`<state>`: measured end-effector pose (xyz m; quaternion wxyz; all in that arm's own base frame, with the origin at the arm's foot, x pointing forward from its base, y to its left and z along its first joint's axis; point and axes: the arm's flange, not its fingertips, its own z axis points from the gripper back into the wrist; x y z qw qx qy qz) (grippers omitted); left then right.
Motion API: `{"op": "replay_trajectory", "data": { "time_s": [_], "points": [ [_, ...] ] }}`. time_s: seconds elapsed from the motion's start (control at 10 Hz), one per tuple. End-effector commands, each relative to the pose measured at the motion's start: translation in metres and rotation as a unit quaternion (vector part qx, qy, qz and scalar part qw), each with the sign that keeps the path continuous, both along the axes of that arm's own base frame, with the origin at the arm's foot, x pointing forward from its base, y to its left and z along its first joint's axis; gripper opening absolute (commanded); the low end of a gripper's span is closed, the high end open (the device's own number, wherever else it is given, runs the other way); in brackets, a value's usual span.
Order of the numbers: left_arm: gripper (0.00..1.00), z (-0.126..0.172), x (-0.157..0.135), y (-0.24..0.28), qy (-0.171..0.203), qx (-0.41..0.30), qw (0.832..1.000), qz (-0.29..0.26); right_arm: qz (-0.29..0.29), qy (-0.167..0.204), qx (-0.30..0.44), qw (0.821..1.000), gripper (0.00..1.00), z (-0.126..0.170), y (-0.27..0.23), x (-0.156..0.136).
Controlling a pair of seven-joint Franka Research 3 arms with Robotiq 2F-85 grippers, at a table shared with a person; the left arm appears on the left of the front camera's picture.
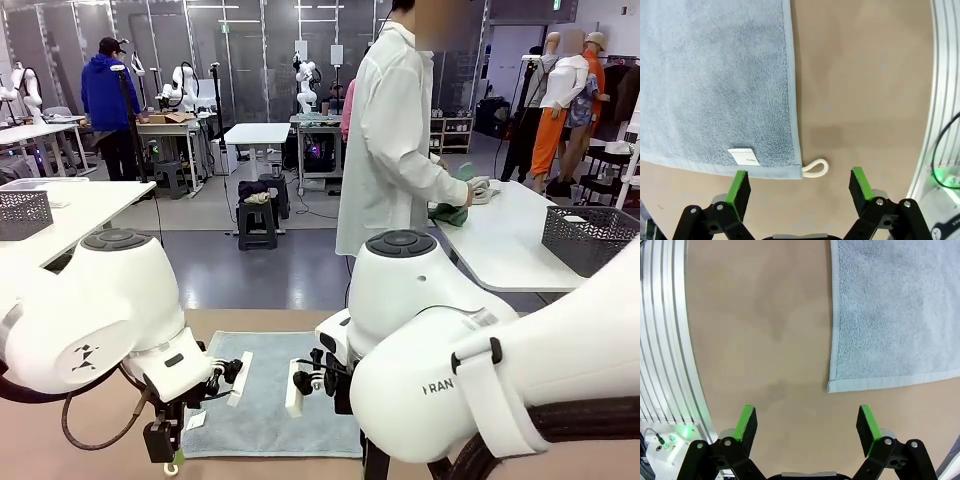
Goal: Fold the towels and place them in the basket.
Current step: When a person lays out a Towel with hook on the table, fold it in half twice.
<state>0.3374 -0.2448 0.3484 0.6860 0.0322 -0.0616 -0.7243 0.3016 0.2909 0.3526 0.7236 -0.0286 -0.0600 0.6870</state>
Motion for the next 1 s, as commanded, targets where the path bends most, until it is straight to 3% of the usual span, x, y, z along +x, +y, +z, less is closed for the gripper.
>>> {"op": "replay_trajectory", "data": {
  "time_s": [0.0, 0.9],
  "points": [
    [1.0, -0.024, -0.006, 0.019, -0.014, 0.003, 1.0, 0.0, -0.012, -0.015, -0.003, 1.0, 1.0, -0.016, 0.003, 0.009],
    [1.0, -0.063, 0.007, 0.034, 0.023, 0.005, 1.0, 0.016, -0.018, 0.001, -0.006, 1.0, 1.0, -0.051, -0.006, 0.031]
  ]
}}
